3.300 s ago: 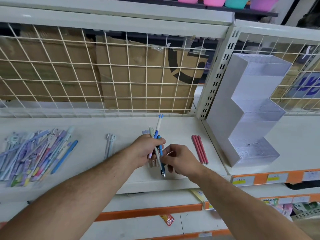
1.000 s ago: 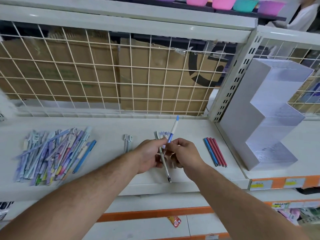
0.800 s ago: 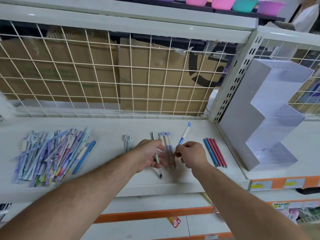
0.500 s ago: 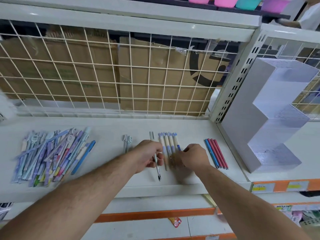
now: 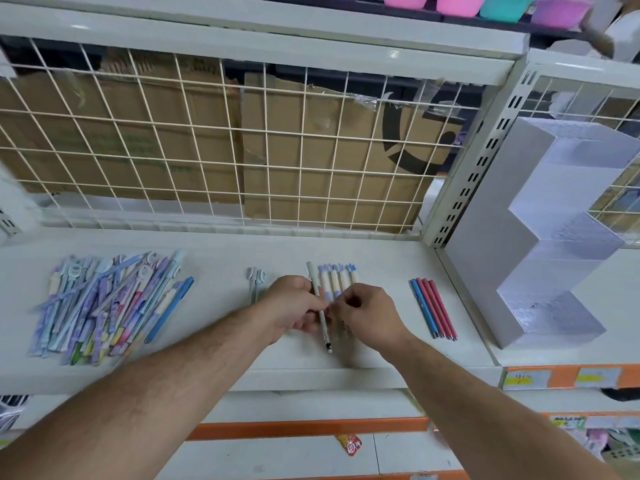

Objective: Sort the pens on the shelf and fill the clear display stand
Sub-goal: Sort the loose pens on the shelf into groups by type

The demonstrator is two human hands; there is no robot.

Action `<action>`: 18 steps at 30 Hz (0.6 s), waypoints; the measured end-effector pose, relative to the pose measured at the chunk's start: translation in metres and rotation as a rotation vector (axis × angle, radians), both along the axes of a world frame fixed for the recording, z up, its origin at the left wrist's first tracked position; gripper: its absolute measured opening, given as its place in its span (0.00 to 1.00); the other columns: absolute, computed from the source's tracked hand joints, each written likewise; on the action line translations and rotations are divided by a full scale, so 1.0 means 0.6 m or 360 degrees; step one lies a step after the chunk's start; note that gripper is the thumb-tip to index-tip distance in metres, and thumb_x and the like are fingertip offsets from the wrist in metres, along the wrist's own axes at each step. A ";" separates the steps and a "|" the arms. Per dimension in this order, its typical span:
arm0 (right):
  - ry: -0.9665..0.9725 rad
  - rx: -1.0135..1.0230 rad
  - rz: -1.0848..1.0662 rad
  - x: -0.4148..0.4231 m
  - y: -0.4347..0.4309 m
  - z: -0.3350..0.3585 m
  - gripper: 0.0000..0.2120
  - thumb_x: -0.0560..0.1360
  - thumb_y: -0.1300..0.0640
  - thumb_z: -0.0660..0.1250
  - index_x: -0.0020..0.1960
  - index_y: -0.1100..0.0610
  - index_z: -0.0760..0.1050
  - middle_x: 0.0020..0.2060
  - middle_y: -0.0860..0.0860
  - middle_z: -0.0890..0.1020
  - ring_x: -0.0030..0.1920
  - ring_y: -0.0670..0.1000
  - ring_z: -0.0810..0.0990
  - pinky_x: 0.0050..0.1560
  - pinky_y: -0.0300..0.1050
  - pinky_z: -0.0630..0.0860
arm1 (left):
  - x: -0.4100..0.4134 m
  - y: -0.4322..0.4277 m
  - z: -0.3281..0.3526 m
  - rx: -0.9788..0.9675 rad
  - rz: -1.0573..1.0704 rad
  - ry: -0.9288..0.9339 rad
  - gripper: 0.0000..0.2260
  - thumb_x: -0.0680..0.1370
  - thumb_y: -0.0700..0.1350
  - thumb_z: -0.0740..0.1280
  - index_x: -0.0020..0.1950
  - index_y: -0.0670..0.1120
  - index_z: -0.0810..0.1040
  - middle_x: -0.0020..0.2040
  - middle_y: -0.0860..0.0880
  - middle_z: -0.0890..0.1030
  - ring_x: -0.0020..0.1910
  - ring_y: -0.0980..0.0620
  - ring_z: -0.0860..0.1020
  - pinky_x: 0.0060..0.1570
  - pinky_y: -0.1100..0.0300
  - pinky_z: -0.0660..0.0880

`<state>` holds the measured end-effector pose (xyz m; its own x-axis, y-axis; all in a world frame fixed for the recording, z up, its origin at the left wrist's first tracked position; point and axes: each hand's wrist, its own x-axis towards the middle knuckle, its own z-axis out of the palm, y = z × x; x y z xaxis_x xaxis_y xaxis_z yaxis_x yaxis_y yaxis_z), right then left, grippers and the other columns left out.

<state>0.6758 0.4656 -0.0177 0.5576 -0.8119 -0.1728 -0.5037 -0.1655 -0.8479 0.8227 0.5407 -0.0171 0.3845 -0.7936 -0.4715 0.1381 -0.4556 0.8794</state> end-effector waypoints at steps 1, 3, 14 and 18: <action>-0.0053 0.0053 0.0051 0.004 0.008 0.002 0.06 0.75 0.59 0.70 0.39 0.55 0.79 0.28 0.45 0.80 0.29 0.44 0.76 0.34 0.39 0.73 | 0.003 0.002 -0.003 -0.0004 0.0015 -0.0049 0.06 0.75 0.39 0.72 0.50 0.41 0.78 0.46 0.38 0.85 0.42 0.45 0.82 0.32 0.58 0.74; -0.0115 0.0155 0.0139 0.012 0.022 0.007 0.04 0.74 0.58 0.72 0.42 0.55 0.78 0.29 0.45 0.80 0.29 0.45 0.76 0.33 0.39 0.72 | 0.010 0.008 -0.005 -0.0015 0.0041 -0.0142 0.08 0.74 0.42 0.75 0.48 0.43 0.78 0.42 0.42 0.85 0.38 0.47 0.80 0.31 0.60 0.69; 0.0055 0.0199 0.0143 0.111 0.077 -0.005 0.07 0.74 0.60 0.71 0.51 0.59 0.76 0.37 0.58 0.85 0.29 0.52 0.82 0.28 0.45 0.76 | 0.078 0.078 0.004 0.0041 0.0101 -0.0250 0.06 0.76 0.43 0.70 0.42 0.42 0.80 0.36 0.46 0.81 0.33 0.47 0.80 0.33 0.58 0.74; 0.0253 0.0124 0.0074 0.150 0.082 -0.025 0.04 0.74 0.61 0.68 0.49 0.57 0.77 0.33 0.56 0.84 0.27 0.52 0.81 0.30 0.43 0.76 | 0.111 0.110 0.012 0.0131 0.0064 -0.0360 0.05 0.73 0.38 0.67 0.45 0.40 0.81 0.37 0.43 0.82 0.34 0.49 0.78 0.29 0.62 0.70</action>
